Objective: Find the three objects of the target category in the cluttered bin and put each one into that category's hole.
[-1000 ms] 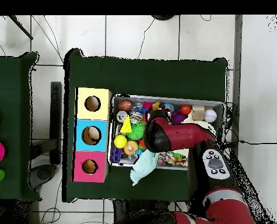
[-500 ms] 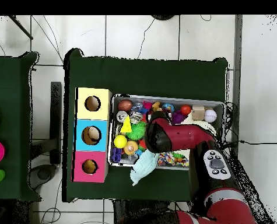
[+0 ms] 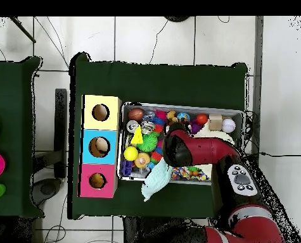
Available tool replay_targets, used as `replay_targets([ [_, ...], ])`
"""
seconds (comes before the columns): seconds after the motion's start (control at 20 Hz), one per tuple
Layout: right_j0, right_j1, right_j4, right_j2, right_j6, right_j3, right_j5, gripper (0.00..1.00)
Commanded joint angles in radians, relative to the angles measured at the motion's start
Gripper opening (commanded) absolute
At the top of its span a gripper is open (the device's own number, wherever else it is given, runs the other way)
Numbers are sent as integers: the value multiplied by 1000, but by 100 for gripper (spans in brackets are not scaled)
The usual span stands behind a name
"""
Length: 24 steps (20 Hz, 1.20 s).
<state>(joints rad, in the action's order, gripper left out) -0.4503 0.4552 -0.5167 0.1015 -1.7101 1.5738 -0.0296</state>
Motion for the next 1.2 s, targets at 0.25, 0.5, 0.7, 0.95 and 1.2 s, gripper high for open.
replay_targets([
  [0.25,-37,-46,16,112,-22,20,-167,100],
  [0.5,-53,-45,11,139,3,36,-201,100],
  [0.7,-68,-46,12,165,11,57,-221,100],
  [0.95,-103,-63,-1,210,61,53,-273,100],
  [1.2,-104,-67,-16,213,52,48,-270,100],
])
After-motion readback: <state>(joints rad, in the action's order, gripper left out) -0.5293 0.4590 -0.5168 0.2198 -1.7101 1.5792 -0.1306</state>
